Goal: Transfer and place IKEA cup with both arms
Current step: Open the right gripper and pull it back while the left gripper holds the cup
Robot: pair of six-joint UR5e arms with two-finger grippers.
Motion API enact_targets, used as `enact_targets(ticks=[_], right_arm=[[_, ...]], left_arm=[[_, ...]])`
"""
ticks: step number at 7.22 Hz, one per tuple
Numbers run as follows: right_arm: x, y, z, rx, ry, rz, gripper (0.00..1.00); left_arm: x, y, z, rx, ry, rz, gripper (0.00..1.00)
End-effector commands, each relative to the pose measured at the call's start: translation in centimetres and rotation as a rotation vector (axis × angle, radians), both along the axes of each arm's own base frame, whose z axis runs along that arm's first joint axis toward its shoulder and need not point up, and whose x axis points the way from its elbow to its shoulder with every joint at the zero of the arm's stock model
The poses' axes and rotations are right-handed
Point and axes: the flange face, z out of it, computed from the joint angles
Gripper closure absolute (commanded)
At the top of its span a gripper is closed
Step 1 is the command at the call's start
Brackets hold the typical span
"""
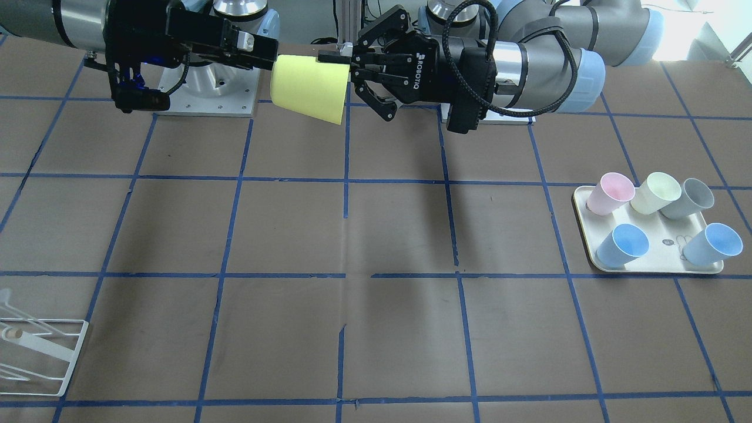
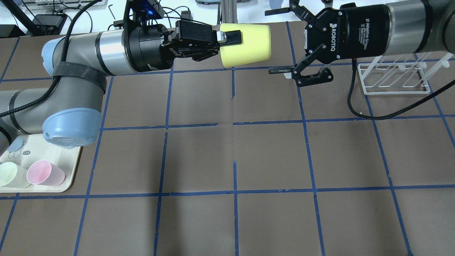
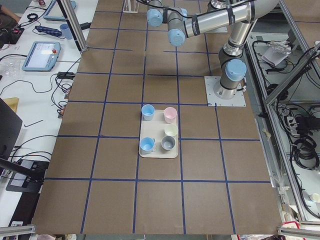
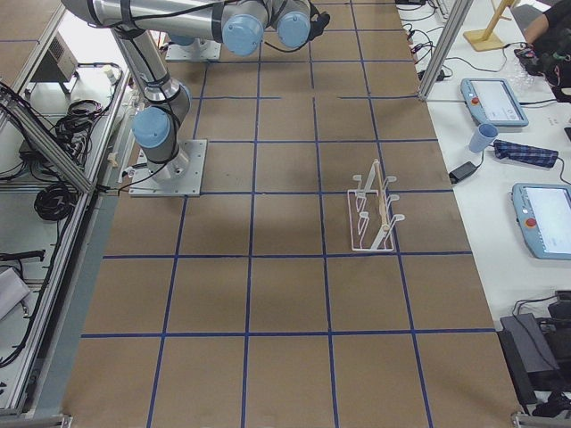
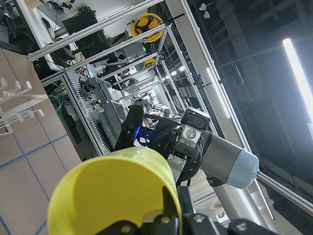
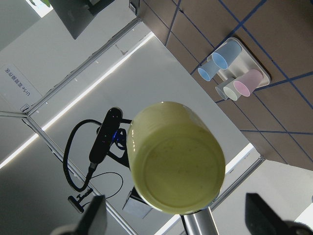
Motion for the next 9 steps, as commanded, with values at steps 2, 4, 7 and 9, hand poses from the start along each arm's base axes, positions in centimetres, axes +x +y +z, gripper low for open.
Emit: enact_targets(ticks=[2, 4, 7, 9], right_arm=[[0.0, -0.1, 0.1, -0.012, 0.003, 0.000, 0.00], [0.0, -0.1, 0.0, -0.012, 0.004, 0.001, 0.00], [-0.7, -0.2, -1.4, -0.079, 0.209, 0.116, 0.00], [-2.3, -0.1, -3.2, -0.121, 0.488, 0.247, 0.00]], left_arm=[[0.3, -0.2, 0.2, -0.001, -0.015, 0.008, 1.00], [1.4, -1.6, 1.0, 0.086, -0.179, 0.055, 1.00], [5.4, -6.3, 5.7, 0.089, -0.636, 0.272, 1.00], [9.8, -7.6, 4.1, 0.086, -0.947, 0.404, 1.00]])
